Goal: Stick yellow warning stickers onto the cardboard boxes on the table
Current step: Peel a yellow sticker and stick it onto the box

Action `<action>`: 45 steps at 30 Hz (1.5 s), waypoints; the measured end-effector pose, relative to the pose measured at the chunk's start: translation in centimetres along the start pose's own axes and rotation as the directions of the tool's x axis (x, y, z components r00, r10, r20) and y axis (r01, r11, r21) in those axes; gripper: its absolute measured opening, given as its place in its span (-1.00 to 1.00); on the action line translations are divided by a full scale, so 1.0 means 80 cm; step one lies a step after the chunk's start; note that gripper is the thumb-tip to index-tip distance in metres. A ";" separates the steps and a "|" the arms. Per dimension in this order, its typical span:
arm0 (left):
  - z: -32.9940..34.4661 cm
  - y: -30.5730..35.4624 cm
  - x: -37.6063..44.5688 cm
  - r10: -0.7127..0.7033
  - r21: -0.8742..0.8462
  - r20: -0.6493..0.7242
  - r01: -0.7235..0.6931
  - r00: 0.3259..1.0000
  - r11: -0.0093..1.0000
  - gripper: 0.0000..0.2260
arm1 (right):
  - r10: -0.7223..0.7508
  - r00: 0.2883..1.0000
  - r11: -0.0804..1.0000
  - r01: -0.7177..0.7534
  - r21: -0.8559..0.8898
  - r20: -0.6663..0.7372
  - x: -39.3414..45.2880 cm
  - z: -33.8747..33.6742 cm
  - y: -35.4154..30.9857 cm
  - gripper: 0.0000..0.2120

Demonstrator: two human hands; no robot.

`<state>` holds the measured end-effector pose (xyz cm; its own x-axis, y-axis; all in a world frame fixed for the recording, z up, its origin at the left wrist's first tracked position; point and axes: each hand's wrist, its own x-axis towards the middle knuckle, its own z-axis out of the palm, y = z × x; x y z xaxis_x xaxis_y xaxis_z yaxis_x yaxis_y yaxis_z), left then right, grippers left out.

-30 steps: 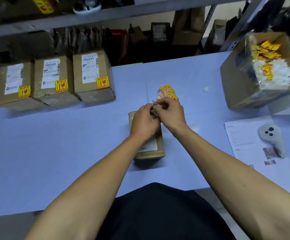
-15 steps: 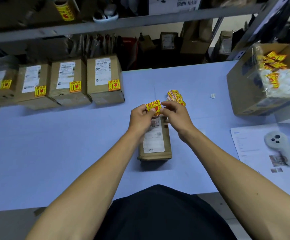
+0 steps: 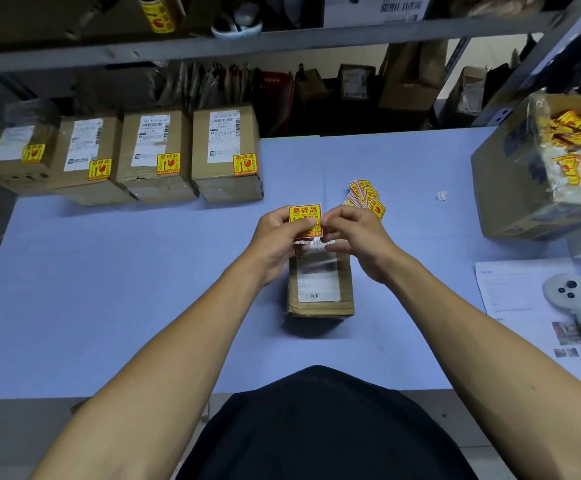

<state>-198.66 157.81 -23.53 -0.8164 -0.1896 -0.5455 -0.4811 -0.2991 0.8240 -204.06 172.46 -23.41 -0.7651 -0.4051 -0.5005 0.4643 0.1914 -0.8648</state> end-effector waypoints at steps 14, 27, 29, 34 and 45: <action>-0.017 0.008 -0.002 -0.080 0.187 0.071 0.065 0.994 0.980 -0.87 | 0.048 0.994 0.997 -0.042 -0.062 0.096 -0.001 -0.003 -0.017 -0.80; -0.010 0.002 -0.005 0.081 0.179 -0.147 -0.054 0.986 0.982 -0.67 | -0.009 0.994 1.000 0.007 0.019 0.109 -0.006 0.002 -0.009 -0.75; -0.005 -0.003 -0.009 0.285 0.324 -0.244 -0.199 0.927 0.925 -0.65 | -0.046 0.994 0.999 0.045 0.012 0.097 -0.006 0.003 -0.006 -0.75; 0.006 -0.010 -0.020 0.446 0.427 -0.143 -0.352 0.883 0.833 -0.93 | -0.115 0.989 0.992 0.119 -0.040 0.097 -0.008 0.003 -0.004 -0.75; 0.005 -0.017 -0.029 0.339 0.247 -0.136 -0.299 0.931 0.921 -0.92 | -0.198 0.975 0.972 0.208 -0.107 0.101 -0.016 0.003 -0.001 -0.83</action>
<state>-196.22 159.00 -23.29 -0.8794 -0.4056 -0.2492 -0.2779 0.0125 0.9605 -202.98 172.75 -22.70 -0.7930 -0.5230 -0.3125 0.2443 0.1969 -0.9495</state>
